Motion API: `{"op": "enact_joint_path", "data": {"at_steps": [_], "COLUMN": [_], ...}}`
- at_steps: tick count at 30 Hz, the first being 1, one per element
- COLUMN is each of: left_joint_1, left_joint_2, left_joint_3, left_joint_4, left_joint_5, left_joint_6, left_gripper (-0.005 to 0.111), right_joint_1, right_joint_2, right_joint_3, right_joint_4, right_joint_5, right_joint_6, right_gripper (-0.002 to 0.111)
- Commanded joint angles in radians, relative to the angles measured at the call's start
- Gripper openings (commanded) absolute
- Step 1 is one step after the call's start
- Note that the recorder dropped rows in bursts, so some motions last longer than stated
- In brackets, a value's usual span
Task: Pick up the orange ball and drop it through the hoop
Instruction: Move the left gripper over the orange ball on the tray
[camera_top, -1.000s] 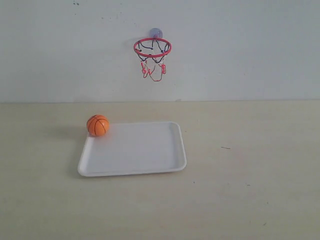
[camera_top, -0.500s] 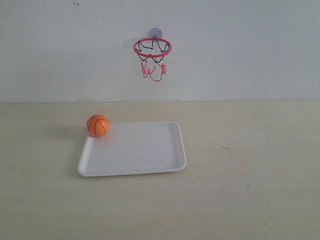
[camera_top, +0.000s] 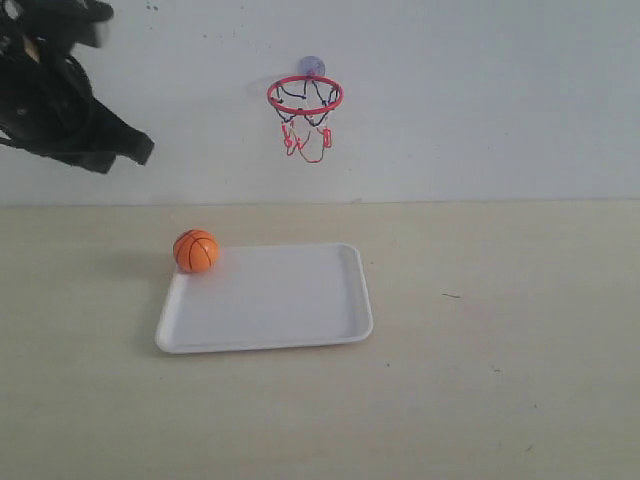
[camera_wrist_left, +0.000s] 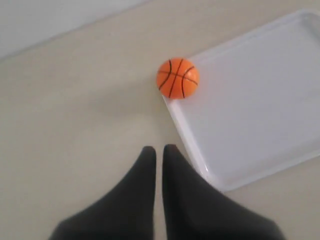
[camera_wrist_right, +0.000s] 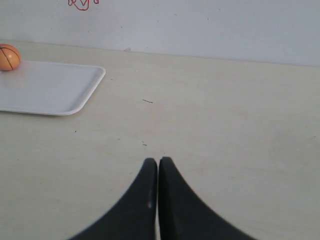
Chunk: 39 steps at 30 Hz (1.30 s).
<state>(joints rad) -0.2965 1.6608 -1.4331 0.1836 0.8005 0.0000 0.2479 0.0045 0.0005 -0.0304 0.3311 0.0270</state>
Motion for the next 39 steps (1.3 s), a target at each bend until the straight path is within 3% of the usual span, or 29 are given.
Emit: {"op": "enact_joint_path", "data": {"at_steps": [1,5,6,12,17,30,34,37,39], "left_joint_1": [-0.006,-0.006,-0.006,-0.001,-0.001,0.042,0.046,0.046,0.044], "left_joint_2": [0.158,0.309,0.35,0.456,0.504,0.627,0.633,0.633,0.635], "left_joint_3": [-0.129,-0.31,-0.367,-0.544,-0.641,-0.661,-0.661,-0.661,-0.661], "left_joint_4": [-0.041,-0.059,-0.059,-0.122,-0.131,-0.141,-0.165,-0.213,-0.213], "left_joint_5": [0.149,0.413,0.421,0.421,0.315,0.234,0.232,0.207,0.192], "left_joint_6": [0.008,0.099,0.123,0.054,0.054,0.046,0.046,0.046,0.046], "left_gripper": [0.004,0.004,0.004,0.004,0.004,0.006,0.029,0.058,0.067], "right_joint_1": [0.003,0.003,0.003,0.003,0.003,0.003,0.003,0.003,0.003], "right_joint_2": [-0.005,-0.005,-0.005,-0.005,-0.005,-0.005,-0.005,-0.005,-0.005], "right_joint_3": [0.0,0.0,0.0,0.0,0.0,0.0,0.0,0.0,0.0], "right_joint_4": [-0.004,-0.004,-0.004,-0.004,-0.004,-0.004,-0.004,-0.004,-0.004], "right_joint_5": [-0.011,-0.009,-0.009,-0.009,-0.009,-0.009,-0.009,-0.009,-0.009], "right_joint_6": [-0.003,-0.003,-0.003,-0.003,-0.003,-0.003,-0.003,-0.003,-0.003], "right_gripper": [0.0,0.0,0.0,0.0,0.0,0.0,0.0,0.0,0.0]}}
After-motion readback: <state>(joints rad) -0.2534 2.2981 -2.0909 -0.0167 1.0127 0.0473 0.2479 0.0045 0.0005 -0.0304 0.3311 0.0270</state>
